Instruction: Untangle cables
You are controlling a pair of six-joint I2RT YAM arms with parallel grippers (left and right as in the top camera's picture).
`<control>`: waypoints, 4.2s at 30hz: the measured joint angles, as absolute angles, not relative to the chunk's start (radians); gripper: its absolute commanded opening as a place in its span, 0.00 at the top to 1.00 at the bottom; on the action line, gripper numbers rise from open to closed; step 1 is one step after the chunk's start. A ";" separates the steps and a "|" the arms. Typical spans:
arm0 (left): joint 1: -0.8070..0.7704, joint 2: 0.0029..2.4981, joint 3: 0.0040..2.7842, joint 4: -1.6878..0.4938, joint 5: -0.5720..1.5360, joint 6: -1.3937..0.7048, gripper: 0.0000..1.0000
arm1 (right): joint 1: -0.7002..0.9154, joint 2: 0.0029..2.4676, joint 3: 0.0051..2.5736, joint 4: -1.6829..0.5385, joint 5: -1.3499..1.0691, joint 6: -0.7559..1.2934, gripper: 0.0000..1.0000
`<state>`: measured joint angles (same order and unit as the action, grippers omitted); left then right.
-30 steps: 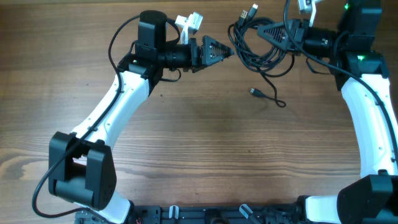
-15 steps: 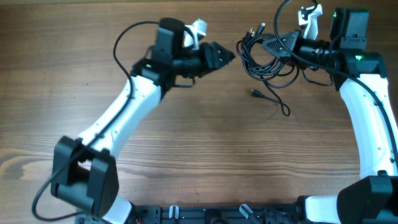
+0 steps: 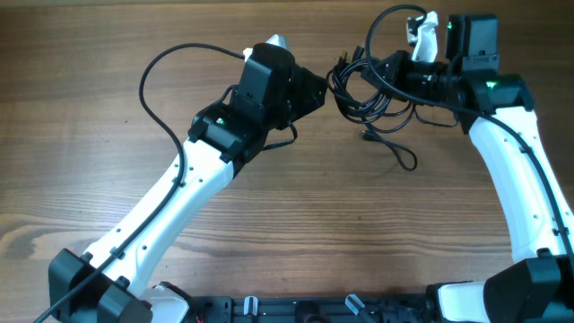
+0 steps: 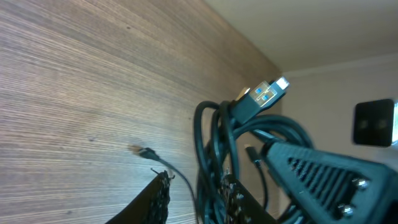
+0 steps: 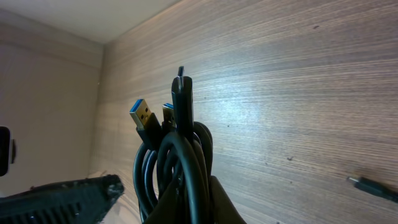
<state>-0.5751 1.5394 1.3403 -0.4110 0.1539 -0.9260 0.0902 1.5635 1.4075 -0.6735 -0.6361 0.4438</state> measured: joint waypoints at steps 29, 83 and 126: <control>-0.600 1.613 1.344 -0.357 0.172 -1.032 0.96 | 0.121 1.566 1.407 -0.714 -0.600 0.440 0.96; -0.502 1.542 1.343 -0.258 0.456 -0.745 0.89 | 0.083 1.567 1.417 -0.749 -0.883 -0.023 0.96; -0.529 1.646 1.361 -0.362 0.460 -0.537 0.64 | 0.150 1.570 1.401 -0.849 -0.655 0.112 0.96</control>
<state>-0.5285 1.6459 1.3605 -0.3618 0.4603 -0.5365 0.1501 1.5700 1.4010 -0.8486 -0.6548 0.1116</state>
